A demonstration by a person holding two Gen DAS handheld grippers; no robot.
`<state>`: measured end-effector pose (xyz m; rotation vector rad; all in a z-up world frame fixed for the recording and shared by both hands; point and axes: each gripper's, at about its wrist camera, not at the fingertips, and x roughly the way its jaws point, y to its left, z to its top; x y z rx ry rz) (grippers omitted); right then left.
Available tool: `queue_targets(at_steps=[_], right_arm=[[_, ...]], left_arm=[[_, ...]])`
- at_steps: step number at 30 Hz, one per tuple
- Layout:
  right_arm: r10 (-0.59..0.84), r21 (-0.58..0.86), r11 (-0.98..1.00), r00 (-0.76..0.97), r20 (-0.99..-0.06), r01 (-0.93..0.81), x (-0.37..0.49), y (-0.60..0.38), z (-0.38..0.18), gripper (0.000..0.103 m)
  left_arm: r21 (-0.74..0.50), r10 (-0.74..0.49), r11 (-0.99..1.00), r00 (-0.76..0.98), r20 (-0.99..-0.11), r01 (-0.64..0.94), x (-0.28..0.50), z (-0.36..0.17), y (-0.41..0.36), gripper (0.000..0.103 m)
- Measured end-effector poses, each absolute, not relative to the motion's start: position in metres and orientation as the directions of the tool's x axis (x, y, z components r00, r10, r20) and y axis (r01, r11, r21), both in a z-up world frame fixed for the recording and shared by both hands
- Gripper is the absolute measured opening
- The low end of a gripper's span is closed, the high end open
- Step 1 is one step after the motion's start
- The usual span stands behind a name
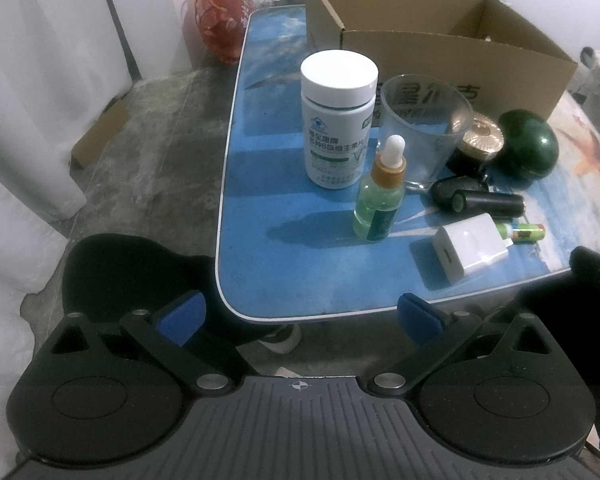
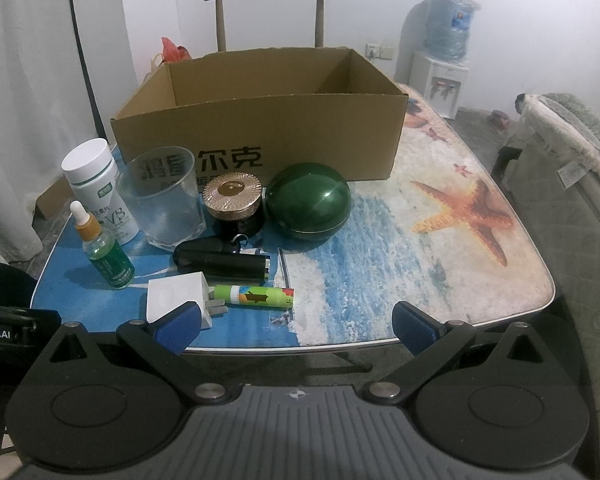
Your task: Organize rigid objects
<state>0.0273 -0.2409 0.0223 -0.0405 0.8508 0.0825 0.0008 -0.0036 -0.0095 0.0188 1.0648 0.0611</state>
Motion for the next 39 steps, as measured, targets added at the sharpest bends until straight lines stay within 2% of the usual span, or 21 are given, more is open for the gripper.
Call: queue_targets(at_steps=[25, 29, 32, 35, 39], right_arm=[[0.087, 0.031, 0.995, 0.657, -0.749, -0.096, 0.028, -0.247, 0.022, 0.103], [0.134, 0.093, 0.991, 0.687, -0.714, -0.097, 0.027, -0.262, 0.028, 0.103], [0.192, 0.143, 0.981, 0.737, -0.648, -0.130, 0.023, -0.281, 0.035, 0.103], [0.197, 0.119, 0.980, 0.783, -0.590, -0.157, 0.019, -0.292, 0.036, 0.103], [0.218, 0.101, 0.975, 0.796, -0.565, -0.196, 0.022, -0.300, 0.033, 0.103]], left_arm=[[0.038, 0.051, 0.999, 0.492, -0.869, -0.038, -0.001, -0.011, 0.000, 0.102], [-0.017, -0.008, 1.000, 0.553, -0.833, -0.012, -0.001, -0.007, 0.004, 0.103], [-0.048, -0.059, 0.998, 0.603, -0.795, 0.033, -0.002, -0.003, 0.004, 0.103], [-0.069, -0.127, 0.991, 0.651, -0.748, 0.114, -0.004, 0.000, -0.001, 0.102], [-0.069, -0.228, 0.966, 0.702, -0.675, 0.248, -0.009, 0.007, -0.020, 0.102]])
